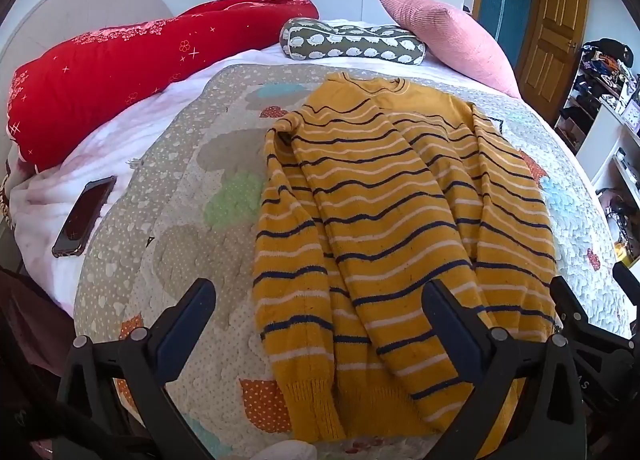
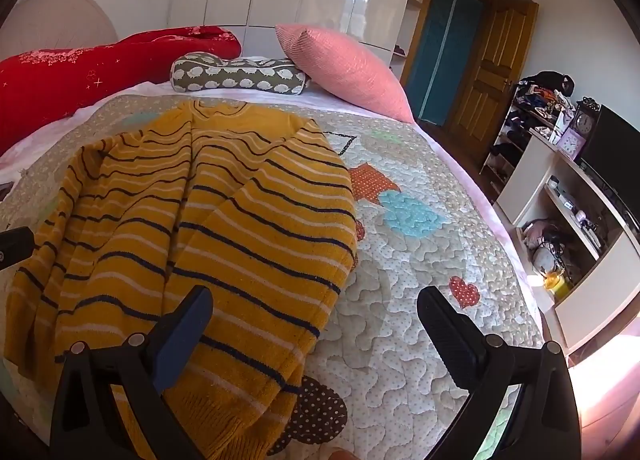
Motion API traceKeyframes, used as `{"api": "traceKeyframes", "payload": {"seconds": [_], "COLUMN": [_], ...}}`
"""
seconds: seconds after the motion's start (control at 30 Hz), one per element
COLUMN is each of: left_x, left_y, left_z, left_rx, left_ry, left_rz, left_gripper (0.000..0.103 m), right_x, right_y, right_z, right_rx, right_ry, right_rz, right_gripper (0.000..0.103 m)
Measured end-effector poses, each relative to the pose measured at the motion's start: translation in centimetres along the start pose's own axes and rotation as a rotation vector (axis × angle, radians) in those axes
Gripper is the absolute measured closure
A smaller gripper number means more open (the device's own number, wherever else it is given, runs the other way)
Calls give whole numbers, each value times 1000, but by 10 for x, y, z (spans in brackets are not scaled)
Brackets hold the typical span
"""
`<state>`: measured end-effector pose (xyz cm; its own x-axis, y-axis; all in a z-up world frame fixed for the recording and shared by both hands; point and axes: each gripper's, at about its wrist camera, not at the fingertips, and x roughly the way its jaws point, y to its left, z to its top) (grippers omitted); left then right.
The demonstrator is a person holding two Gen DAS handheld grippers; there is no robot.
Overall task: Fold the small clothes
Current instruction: 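Move both tools over the yellow striped sweater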
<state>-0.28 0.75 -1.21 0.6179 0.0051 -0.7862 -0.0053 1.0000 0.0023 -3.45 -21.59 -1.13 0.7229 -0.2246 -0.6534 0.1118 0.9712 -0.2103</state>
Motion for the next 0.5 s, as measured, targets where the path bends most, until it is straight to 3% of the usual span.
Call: {"api": "traceKeyframes", "payload": {"seconds": [0.5], "left_x": [44], "left_y": [9], "left_z": [-19], "left_rx": [-40], "left_ry": [160], "left_rz": [9], "left_gripper": [0], "right_x": [12], "right_y": [-15], "right_z": [-7], "right_rx": [24], "right_ry": [53], "right_rz": [-14], "right_gripper": [0]}}
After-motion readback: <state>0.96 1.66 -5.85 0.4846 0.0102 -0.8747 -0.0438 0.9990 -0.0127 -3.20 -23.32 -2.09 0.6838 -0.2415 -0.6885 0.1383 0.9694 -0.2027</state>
